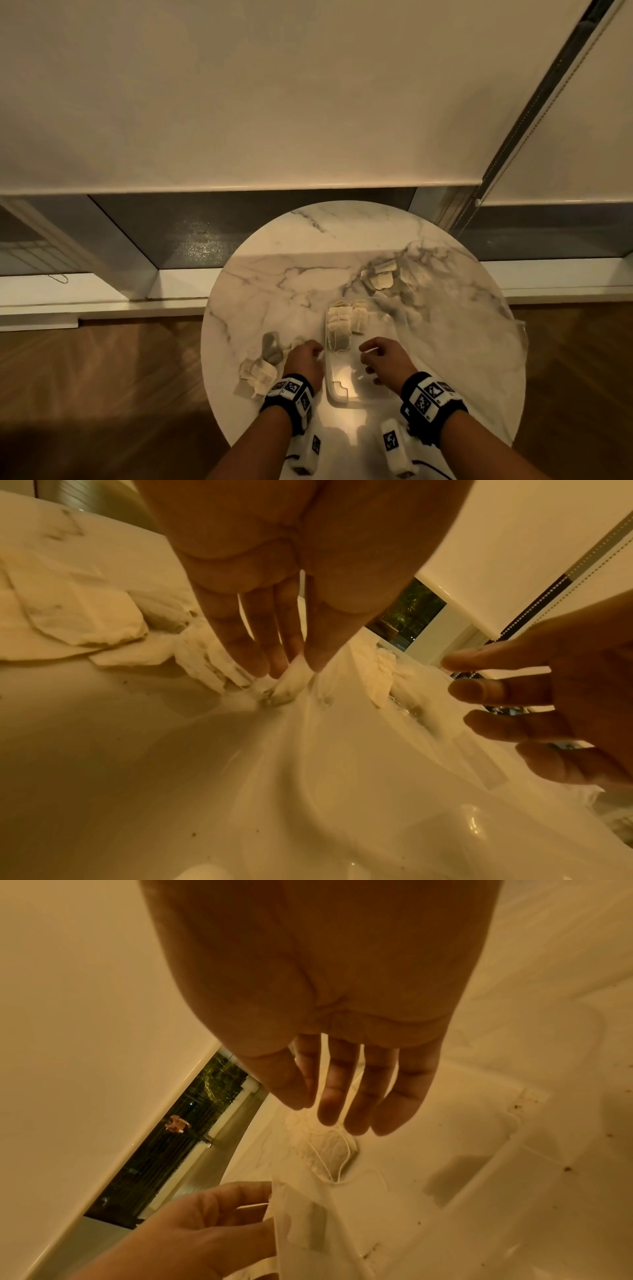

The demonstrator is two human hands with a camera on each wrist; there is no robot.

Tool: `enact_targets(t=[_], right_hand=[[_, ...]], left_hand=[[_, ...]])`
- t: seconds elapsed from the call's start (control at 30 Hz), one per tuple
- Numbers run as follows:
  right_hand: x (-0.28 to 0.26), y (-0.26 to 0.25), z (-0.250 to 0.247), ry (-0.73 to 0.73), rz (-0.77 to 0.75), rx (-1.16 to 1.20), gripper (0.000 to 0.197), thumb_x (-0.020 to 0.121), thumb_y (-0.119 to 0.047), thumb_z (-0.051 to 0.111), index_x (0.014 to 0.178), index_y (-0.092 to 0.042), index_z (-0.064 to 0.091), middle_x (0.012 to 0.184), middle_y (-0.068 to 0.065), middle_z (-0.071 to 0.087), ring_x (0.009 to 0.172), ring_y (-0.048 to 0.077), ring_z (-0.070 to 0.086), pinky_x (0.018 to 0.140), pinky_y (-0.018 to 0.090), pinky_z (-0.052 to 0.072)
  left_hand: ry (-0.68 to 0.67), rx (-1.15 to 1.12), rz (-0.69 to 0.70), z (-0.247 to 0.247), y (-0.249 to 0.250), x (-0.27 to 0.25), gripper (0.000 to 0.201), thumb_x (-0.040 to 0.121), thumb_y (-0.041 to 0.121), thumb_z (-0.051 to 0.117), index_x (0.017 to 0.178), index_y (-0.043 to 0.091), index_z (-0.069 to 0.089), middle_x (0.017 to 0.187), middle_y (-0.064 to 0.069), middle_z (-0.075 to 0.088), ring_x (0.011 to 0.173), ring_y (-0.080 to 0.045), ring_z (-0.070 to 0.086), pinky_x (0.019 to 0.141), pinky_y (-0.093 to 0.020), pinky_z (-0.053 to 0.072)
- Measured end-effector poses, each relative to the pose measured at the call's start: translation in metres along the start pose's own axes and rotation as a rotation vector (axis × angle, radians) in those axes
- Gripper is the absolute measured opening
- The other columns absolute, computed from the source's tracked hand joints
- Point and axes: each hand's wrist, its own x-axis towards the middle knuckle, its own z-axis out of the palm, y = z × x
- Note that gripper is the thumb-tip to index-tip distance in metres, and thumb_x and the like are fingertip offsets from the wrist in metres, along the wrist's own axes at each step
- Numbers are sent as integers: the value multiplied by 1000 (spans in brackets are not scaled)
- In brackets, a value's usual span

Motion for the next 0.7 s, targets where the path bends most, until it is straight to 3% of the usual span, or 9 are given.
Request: enact_targets(t=[0.17, 0.3, 0.37, 0.4, 0.47, 0.57, 0.7], right_hand=[[-3, 0, 2, 4, -8, 0, 15, 90, -9, 60, 101, -14, 67, 86, 8, 69, 71, 17, 64, 55, 28, 51], [-5, -2, 2, -7, -34, 9, 13, 90, -11, 62, 101, -15, 67, 85, 7, 69, 72, 16, 65, 57, 27, 53], [-7, -5, 3, -14, -73, 28, 12, 90, -13, 64, 101, -15, 67, 84, 8, 67, 72, 15, 64, 56, 26, 54], [-8, -8, 4, -16, -98, 38, 12, 90, -13, 65, 102, -14, 67, 85, 8, 67, 72, 16, 64, 56, 26, 54], [-9, -12, 5, -30, -152, 52, 14, 89, -16, 67, 103, -16, 68, 90, 9, 67, 76, 18, 65, 59, 28, 56], [-9, -19, 9, -81, -223, 73, 18, 90, -23, 69, 108, -21, 69, 100, 4, 69, 88, 21, 68, 66, 33, 59], [-12, -30, 14, -146, -294, 111, 24, 91, -23, 68, 116, -20, 67, 105, 0, 70, 89, 15, 67, 66, 27, 56]], left_hand=[[47, -49, -23, -6, -7, 1, 20, 91, 14, 56, 108, 18, 66, 109, -2, 70, 98, -16, 64, 86, -26, 52], [120, -174, -37, -17, -9, 0, 23, 93, 11, 56, 113, 16, 65, 109, -1, 67, 96, -14, 62, 79, -15, 46], [175, -300, -44, -26, -7, -4, 21, 92, 9, 59, 110, 17, 66, 101, 0, 65, 86, -8, 60, 67, -3, 41], [199, -375, -48, -30, -5, -6, 20, 91, 8, 61, 108, 19, 66, 98, 2, 64, 83, -6, 59, 62, -2, 42], [221, -521, -46, -37, -4, -9, 20, 88, 10, 66, 103, 23, 67, 95, 2, 67, 83, -5, 63, 67, -7, 48], [168, -666, -38, -39, -2, -11, 26, 84, 10, 72, 101, 28, 67, 92, -5, 72, 84, -16, 69, 77, -28, 57], [42, -731, -3, -36, 8, -12, 24, 81, 6, 74, 99, 22, 70, 90, -11, 74, 85, -23, 71, 77, -30, 57]])
